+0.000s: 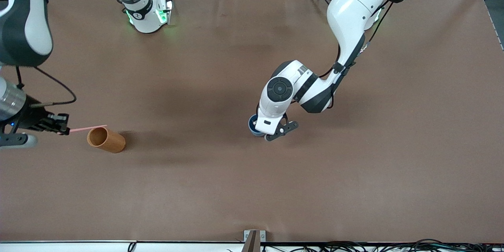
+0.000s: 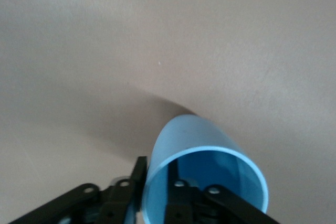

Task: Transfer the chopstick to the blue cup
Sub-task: 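Slide the blue cup toward the middle while the right gripper lifts the stick, then open the left gripper and withdraw while the right gripper carries the stick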

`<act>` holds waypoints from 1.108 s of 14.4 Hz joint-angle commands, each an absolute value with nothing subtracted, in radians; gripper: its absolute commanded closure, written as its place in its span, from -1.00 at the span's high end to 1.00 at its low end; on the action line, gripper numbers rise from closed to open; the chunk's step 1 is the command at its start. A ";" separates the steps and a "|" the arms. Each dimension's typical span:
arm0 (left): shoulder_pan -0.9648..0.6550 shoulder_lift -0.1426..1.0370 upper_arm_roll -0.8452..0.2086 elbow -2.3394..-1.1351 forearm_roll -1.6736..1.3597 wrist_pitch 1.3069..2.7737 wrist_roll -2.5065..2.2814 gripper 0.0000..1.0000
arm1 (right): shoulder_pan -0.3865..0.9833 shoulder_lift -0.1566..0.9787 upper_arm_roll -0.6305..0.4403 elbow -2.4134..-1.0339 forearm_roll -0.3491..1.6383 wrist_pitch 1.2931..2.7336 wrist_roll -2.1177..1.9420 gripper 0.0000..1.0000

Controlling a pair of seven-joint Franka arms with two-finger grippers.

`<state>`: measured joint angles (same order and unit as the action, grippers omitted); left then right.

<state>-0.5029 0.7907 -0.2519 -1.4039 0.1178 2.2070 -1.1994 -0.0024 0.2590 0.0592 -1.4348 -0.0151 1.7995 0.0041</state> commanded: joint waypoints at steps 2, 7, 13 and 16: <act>-0.457 0.720 -0.256 -1.385 0.176 2.137 -1.154 1.00 | 0.003 0.213 0.214 -1.456 -0.018 1.816 0.202 -0.92; -0.324 0.487 -0.241 -1.387 0.100 1.869 -0.772 1.00 | 0.030 0.224 0.463 -1.431 -0.063 1.952 0.607 -0.92; -0.267 0.304 -0.020 -1.388 -0.020 1.706 -0.343 1.00 | 0.247 0.310 0.500 -1.433 -0.282 2.061 0.997 -0.94; -0.215 0.249 0.054 -1.391 -0.052 1.632 -0.119 1.00 | 0.340 0.374 0.500 -1.430 -0.447 2.094 1.141 -0.95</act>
<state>-0.2468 0.3046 0.0274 -1.3542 -0.0278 1.6684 -0.2435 0.2958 0.3312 0.4996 -1.4387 -0.3470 2.0734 1.0391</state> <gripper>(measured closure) 0.000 0.899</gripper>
